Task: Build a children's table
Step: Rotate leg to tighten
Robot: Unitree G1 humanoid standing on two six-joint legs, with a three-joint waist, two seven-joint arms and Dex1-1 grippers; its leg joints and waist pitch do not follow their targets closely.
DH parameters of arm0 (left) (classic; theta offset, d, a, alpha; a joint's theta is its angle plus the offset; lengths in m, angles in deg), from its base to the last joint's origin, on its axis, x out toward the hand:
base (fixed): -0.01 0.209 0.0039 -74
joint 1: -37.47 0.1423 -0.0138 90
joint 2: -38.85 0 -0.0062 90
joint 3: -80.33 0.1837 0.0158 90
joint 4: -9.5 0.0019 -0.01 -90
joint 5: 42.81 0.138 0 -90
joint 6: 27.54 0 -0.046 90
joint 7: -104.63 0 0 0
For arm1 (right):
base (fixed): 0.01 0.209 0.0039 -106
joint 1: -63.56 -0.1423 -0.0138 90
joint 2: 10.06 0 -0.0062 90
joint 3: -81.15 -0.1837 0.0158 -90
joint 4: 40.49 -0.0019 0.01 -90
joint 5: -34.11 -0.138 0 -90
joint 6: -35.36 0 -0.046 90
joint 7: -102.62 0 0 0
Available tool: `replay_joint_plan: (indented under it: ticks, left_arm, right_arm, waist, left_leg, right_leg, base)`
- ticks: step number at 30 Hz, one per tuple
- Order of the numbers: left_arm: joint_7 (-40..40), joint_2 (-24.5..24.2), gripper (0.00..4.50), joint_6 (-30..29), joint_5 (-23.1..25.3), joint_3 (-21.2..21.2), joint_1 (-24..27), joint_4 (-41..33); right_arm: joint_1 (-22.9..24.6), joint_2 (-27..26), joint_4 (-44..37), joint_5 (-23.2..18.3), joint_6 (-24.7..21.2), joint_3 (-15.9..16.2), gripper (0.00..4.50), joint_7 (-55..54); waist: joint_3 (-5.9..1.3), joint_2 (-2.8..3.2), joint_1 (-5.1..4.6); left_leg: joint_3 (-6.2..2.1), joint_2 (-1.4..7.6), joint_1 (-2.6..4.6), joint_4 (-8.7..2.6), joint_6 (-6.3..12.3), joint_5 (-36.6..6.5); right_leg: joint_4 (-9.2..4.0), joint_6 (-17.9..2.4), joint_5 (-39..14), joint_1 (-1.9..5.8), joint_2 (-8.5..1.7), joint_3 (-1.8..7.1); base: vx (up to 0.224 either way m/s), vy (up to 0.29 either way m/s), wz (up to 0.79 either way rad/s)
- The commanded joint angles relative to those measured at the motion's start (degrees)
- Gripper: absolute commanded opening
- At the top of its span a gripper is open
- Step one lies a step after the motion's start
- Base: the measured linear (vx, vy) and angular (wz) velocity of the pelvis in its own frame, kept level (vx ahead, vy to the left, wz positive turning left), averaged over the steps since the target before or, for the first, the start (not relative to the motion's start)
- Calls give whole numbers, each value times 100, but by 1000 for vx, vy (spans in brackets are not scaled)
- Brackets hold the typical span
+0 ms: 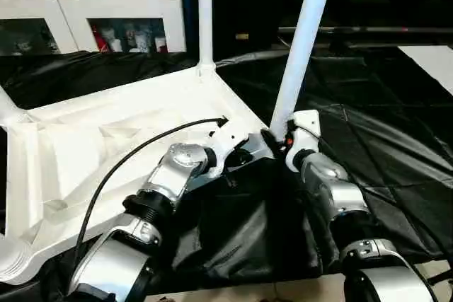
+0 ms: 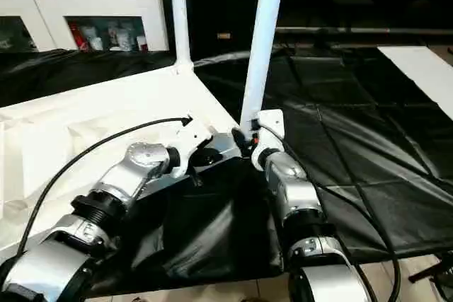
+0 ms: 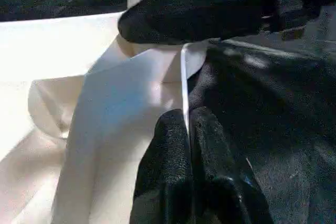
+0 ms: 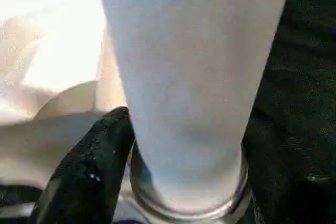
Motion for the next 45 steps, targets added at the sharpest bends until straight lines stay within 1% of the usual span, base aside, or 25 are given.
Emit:
replay_joint_plan:
  ticks: [1,4,5,6,7,10,11,12,14,15,19,20,22,24,25,28,29,33,36,38,39,40,42,44,45]
  left_arm:
    - [-258,4,0,160,-84,159,-8,30]
    - [-694,-234,0,251,-152,164,44,-80]
    - [-1053,-372,0,342,-206,173,74,-136]
    - [-1155,-406,0,366,-225,178,81,-149]
    - [-1300,-451,0,411,-258,183,92,-175]
    - [-1892,-596,0,617,-449,189,163,-318]
    - [-2104,-680,0,620,-488,214,188,-375]
    - [-2496,-849,0,543,-585,279,244,-494]
    - [-2703,-926,0,474,-644,302,270,-554]
    - [-3006,-1017,0,372,-729,339,308,-650]
    - [-3501,-1165,0,238,-816,426,356,-756]
    - [-3573,-1187,0,243,-813,430,353,-746]
    - [-3602,-1219,0,257,-805,413,360,-730]
    - [-3588,-1241,0,246,-810,404,373,-749]
    - [-3591,-1253,0,236,-815,404,380,-762]
    - [-3597,-1295,0,180,-844,393,410,-823]
    - [-3561,-1308,0,189,-831,381,424,-851]
    - [-3322,-1288,0,200,-807,317,467,-912]
    - [-2766,-1180,0,200,-702,211,475,-827]
    - [-2515,-1110,0,180,-668,154,456,-759]
    - [-2291,-1035,0,185,-645,101,433,-691]
    - [-1691,-833,0,154,-569,-11,378,-532]
    - [-1476,-773,0,135,-511,-23,358,-490]
    - [-1102,-655,0,52,-425,-42,329,-439]
    - [-870,-570,0,-2,-392,-65,308,-391]
  right_arm:
    - [96,-120,-18,-68,-99,470,359,751]
    - [223,272,-345,-186,-75,650,359,1725]
    - [314,569,-588,-291,-60,731,359,2345]
    - [339,652,-662,-333,-70,742,359,2507]
    - [372,772,-753,-379,-77,756,359,2758]
    - [484,1162,-1022,-454,-42,843,359,3507]
    - [531,1326,-1118,-470,23,889,359,3777]
    - [597,1576,-1249,-481,75,959,359,4185]
    - [633,1706,-1349,-524,11,1001,359,4422]
    - [666,1855,-1463,-558,-62,1059,359,4675]
    - [691,2041,-1637,-605,-145,1115,359,4991]
    - [689,2058,-1660,-615,-164,1117,359,5043]
    - [691,2055,-1651,-597,-175,1154,359,5120]
    - [707,2044,-1654,-599,-206,1198,359,5183]
    - [713,2041,-1661,-606,-222,1215,334,5214]
    - [732,2040,-1694,-638,-292,1273,321,5341]
    - [731,2029,-1692,-671,-333,1281,307,5363]
    - [707,1891,-1559,-677,-318,1261,274,5255]
    - [694,1586,-1354,-639,-316,1137,255,4714]
    - [679,1439,-1260,-628,-332,1053,252,4388]
    - [667,1316,-1174,-582,-300,992,252,4074]
    - [603,945,-867,-382,-322,834,251,2984]
    - [582,804,-755,-291,-305,790,249,2563]
    - [521,532,-551,-211,-306,667,249,1849]
    - [470,366,-416,-180,-324,570,248,1404]
  waist:
    - [-236,-52,3]
    - [-260,-57,29]
    - [-265,30,67]
    - [-273,-6,61]
    - [-290,-25,69]
    - [-312,-15,85]
    - [-324,-40,90]
    - [-321,7,107]
    - [-334,-3,135]
    - [-325,25,142]
    - [-300,10,210]
    - [-288,15,226]
    - [-267,-30,265]
    - [-263,-47,289]
    - [-264,-43,294]
    - [-268,-54,307]
    - [-273,-85,315]
    - [-281,-85,325]
    - [-261,-26,308]
    - [-242,-29,273]
    - [-235,-46,262]
    - [-215,-39,228]
    - [-200,-46,157]
    - [-210,-33,109]
    - [-197,0,80]
  left_leg:
    - [-12,49,-43,-413,243,-1996]
    - [12,76,-45,-403,304,-1719]
    - [16,80,-30,-394,329,-1610]
    - [32,86,-29,-385,374,-1543]
    - [44,96,-31,-363,446,-1390]
    - [47,100,-58,-330,594,-986]
    - [64,110,-47,-305,665,-789]
    - [65,120,-53,-295,716,-653]
    - [83,127,-33,-264,791,-535]
    - [94,128,-23,-260,837,-558]
    - [110,152,15,-286,764,-894]
    - [112,156,23,-298,673,-1021]
    - [114,159,26,-319,519,-1217]
    - [104,150,13,-328,412,-1221]
    - [104,148,14,-330,397,-1220]
    - [100,146,6,-324,395,-1135]
    - [102,148,3,-317,408,-1059]
    - [106,140,-5,-300,467,-898]
    - [99,130,-8,-318,383,-1063]
    - [97,114,14,-334,255,-1336]
    - [83,101,21,-344,193,-1497]
    - [80,99,24,-355,129,-1586]
    - [38,75,27,-376,-22,-1795]
    - [14,65,19,-376,-16,-1848]
    - [10,71,36,-380,-43,-1904]
  right_leg:
    - [-549,-550,-2924,199,-237,137]
    - [-486,-765,-2362,222,-236,170]
    - [-446,-892,-2026,232,-234,177]
    - [-448,-951,-1805,244,-215,181]
    - [-373,-1149,-1351,259,-217,190]
    - [-291,-1422,-746,316,-221,179]
    - [-244,-1543,-395,313,-211,181]
    - [-201,-1653,-143,321,-201,175]
    - [-153,-1787,213,327,-187,173]
    - [-159,-1826,249,313,-187,173]
    - [-202,-1784,-281,297,-215,186]
    - [-224,-1738,-492,282,-217,191]
    - [-260,-1601,-938,276,-225,198]
    - [-269,-1456,-1178,278,-239,206]
    - [-273,-1428,-1210,275,-239,209]
    - [-257,-1409,-1124,278,-235,210]
    - [-246,-1416,-1027,279,-239,209]
    - [-215,-1471,-811,282,-236,206]
    - [-245,-1437,-1018,273,-236,206]
    - [-304,-1325,-1439,247,-240,213]
    - [-342,-1210,-1806,253,-246,210]
    - [-368,-1103,-2071,215,-241,220]
    - [-420,-873,-2697,204,-245,186]
    - [-456,-737,-2907,205,-245,186]
    - [-475,-716,-2949,163,-242,191]
  base:
    - [0,0,0]
    - [0,0,0]
    - [0,0,0]
    - [0,0,0]
    - [52,-4,3]
    - [17,-1,1]
    - [0,0,0]
    - [56,18,-1]
    - [63,23,-1]
    - [51,17,-1]
    - [0,0,0]
    - [0,0,0]
    - [0,0,0]
    - [0,0,0]
    - [0,0,0]
    - [0,0,0]
    - [0,0,0]
    - [0,0,0]
    - [0,0,0]
    - [0,0,0]
    - [0,0,0]
    - [0,0,0]
    - [-26,-8,-2]
    - [-58,-14,-4]
    - [0,0,0]
